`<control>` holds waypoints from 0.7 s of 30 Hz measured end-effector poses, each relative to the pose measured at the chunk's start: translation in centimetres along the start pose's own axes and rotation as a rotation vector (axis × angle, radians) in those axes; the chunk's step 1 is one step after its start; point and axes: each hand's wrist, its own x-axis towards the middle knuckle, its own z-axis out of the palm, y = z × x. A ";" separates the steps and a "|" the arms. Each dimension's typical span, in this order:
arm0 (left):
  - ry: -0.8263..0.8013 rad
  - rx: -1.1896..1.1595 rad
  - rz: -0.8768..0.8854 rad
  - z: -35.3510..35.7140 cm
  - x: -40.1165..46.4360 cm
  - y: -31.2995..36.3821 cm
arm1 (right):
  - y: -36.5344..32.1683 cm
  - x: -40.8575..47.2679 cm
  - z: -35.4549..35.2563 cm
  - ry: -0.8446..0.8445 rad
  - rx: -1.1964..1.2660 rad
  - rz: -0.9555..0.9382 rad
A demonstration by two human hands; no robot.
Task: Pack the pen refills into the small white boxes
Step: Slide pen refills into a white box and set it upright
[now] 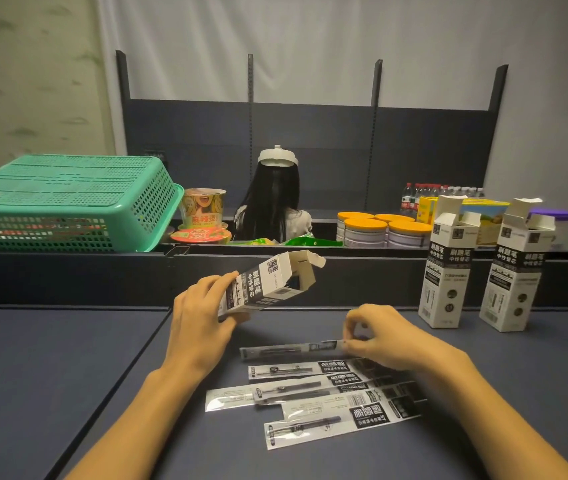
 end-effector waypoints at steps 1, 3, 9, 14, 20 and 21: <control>0.003 -0.002 0.000 0.0 0.0 0.0 | -0.3 -0.2 -0.4 0.028 0.087 -0.013; 0.007 -0.006 -0.001 -0.1 0.1 0.0 | -0.8 -0.6 -1.3 0.107 0.341 -0.068; 0.021 -0.025 -0.029 -0.1 0.1 -0.1 | -2.8 -2.6 -4.3 0.219 1.148 -0.143; 0.026 -0.023 -0.038 0.0 0.2 -0.2 | -2.3 -3.5 -6.2 0.405 1.482 -0.188; 0.008 -0.009 -0.034 0.1 0.2 -0.2 | -1.9 -3.6 -6.6 0.453 1.526 -0.251; 0.003 -0.012 -0.033 0.1 0.2 -0.2 | -1.9 -3.6 -6.5 0.449 1.521 -0.254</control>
